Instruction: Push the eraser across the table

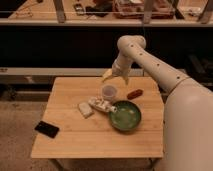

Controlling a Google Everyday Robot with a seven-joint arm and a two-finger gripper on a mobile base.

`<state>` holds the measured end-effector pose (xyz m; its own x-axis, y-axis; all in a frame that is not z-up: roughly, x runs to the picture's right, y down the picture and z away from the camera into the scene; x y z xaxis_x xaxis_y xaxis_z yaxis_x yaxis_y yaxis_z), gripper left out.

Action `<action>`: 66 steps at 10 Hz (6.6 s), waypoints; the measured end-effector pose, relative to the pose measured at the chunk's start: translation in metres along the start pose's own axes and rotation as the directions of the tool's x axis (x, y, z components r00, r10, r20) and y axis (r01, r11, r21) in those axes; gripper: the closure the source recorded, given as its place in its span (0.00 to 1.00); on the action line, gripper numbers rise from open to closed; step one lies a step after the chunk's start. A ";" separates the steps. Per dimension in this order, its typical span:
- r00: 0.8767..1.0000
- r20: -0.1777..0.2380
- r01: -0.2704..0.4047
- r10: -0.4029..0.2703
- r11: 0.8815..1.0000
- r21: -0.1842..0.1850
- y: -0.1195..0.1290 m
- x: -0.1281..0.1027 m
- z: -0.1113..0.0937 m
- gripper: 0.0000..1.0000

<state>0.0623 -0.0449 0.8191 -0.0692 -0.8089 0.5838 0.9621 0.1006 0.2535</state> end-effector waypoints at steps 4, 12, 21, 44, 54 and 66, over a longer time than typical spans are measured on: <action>1.000 0.000 0.000 0.000 1.000 0.000 0.000 0.000 0.000 0.20; 1.000 0.002 0.000 0.000 1.000 0.000 0.000 0.000 0.001 0.20; 0.946 -0.163 0.293 -0.279 0.953 0.070 -0.105 0.011 -0.024 0.20; 0.440 -0.196 0.897 -0.876 0.435 0.070 -0.467 -0.123 0.144 1.00; 0.501 -0.048 0.862 -0.864 0.493 0.118 -0.472 -0.136 0.242 1.00; 0.352 0.012 0.929 -0.936 0.351 0.115 -0.427 -0.130 0.281 1.00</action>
<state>-0.4135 0.1804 0.8522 -0.9281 -0.3717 -0.0222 0.2431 -0.6500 0.7200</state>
